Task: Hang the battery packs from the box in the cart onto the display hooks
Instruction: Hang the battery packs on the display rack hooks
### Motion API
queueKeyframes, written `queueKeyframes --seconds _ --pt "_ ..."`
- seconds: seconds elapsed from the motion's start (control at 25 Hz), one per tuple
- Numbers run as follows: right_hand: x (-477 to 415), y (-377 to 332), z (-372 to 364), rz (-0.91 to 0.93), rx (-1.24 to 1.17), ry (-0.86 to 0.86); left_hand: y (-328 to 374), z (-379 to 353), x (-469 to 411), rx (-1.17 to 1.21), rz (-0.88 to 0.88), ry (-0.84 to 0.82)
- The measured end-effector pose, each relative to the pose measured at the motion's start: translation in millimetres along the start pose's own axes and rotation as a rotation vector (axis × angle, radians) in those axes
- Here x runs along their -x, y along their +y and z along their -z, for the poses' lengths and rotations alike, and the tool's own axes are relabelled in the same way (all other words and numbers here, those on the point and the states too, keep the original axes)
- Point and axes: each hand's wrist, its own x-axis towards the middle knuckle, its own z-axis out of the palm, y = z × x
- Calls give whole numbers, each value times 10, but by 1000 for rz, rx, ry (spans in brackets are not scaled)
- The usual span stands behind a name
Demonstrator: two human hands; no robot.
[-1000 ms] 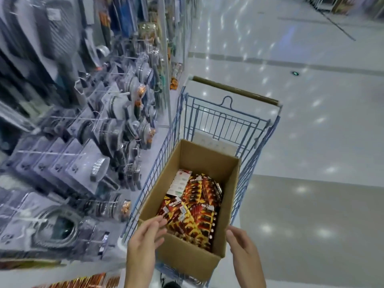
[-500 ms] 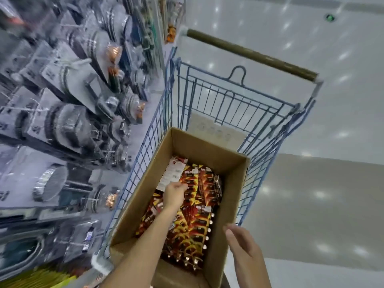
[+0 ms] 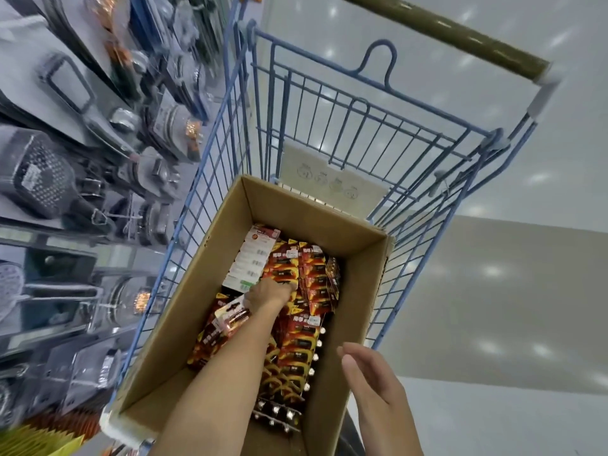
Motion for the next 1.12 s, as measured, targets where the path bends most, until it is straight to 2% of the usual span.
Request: queueKeyframes --seconds 0.12,0.2,0.4,0.56,0.76,1.0,1.12 --pt "2 -26 -8 -12 36 4 -116 68 6 112 39 46" --pt "-4 -39 -30 -16 55 -4 -212 167 74 249 -8 22" --pt "-33 -18 -183 -91 96 -72 -581 630 630 627 -118 -265" --pt "-219 160 -392 -189 99 -128 -1034 1047 1287 728 -200 -261" --pt "-824 425 -781 -411 -15 -149 -1497 1380 1969 900 -245 -193" --pt "-1214 746 -1136 -390 297 -16 -1820 1333 2211 939 -191 -189" --pt "-1273 826 -1256 -431 317 71 -1884 1254 2223 902 -172 -177"
